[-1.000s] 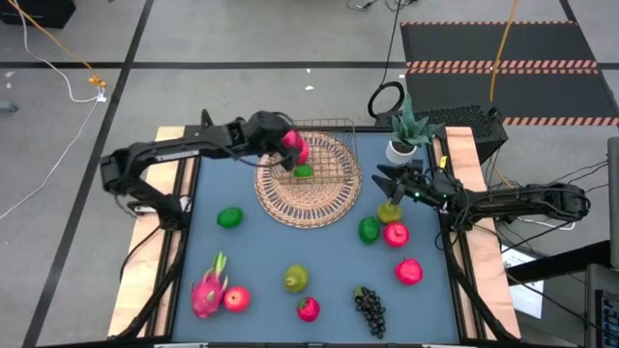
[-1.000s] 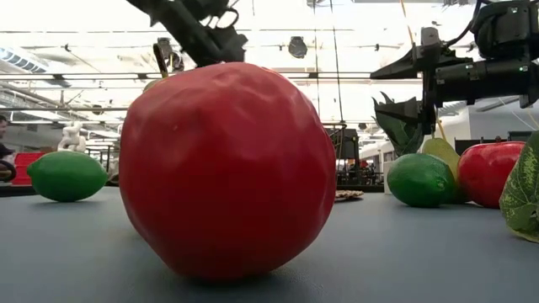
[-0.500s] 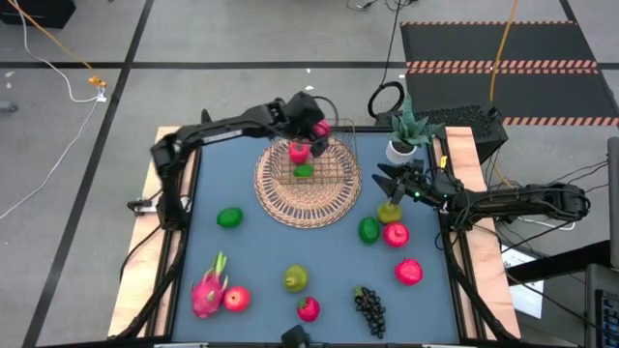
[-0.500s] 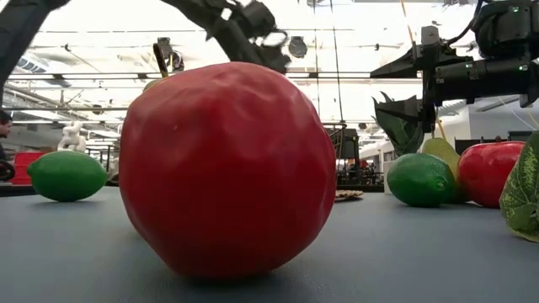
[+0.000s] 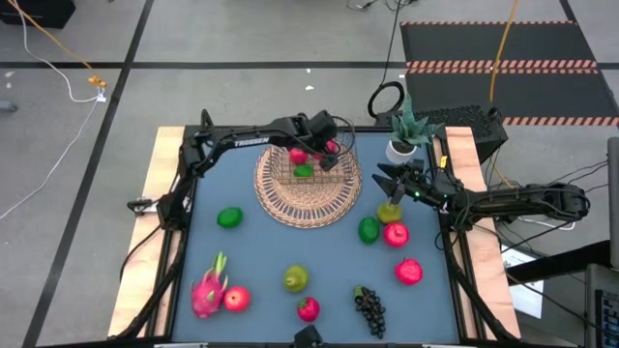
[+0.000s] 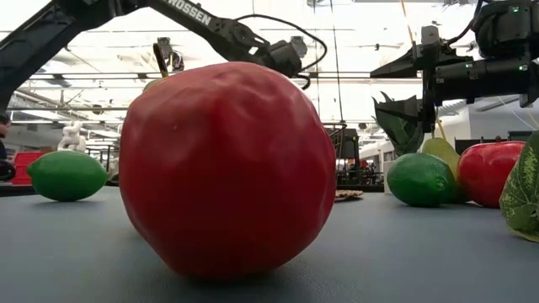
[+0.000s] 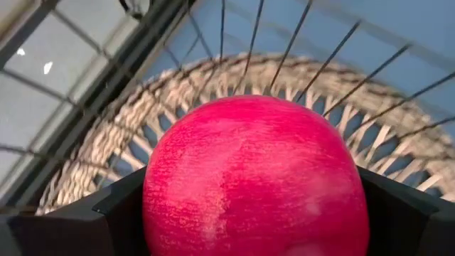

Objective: Build produce basket
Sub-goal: Put the red apple into the gold wire basket

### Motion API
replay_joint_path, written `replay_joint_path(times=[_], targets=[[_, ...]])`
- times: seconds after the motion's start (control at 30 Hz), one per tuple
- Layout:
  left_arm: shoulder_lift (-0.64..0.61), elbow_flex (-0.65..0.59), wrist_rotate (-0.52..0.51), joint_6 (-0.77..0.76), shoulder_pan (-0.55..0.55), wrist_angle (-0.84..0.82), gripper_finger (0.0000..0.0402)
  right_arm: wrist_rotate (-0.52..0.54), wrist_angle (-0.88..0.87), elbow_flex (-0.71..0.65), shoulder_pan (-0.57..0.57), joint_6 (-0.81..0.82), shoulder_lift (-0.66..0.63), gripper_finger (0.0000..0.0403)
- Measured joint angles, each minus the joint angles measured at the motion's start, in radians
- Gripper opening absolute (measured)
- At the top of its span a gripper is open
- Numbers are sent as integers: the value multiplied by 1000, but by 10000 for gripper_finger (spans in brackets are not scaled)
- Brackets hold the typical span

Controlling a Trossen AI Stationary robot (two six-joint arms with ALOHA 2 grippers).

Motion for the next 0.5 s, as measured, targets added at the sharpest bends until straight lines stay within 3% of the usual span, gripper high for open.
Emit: replay_joint_path(times=[0.5], targets=[[79,0,-5,29,8,37,362,-5,-7,0,-11,20,0,345]])
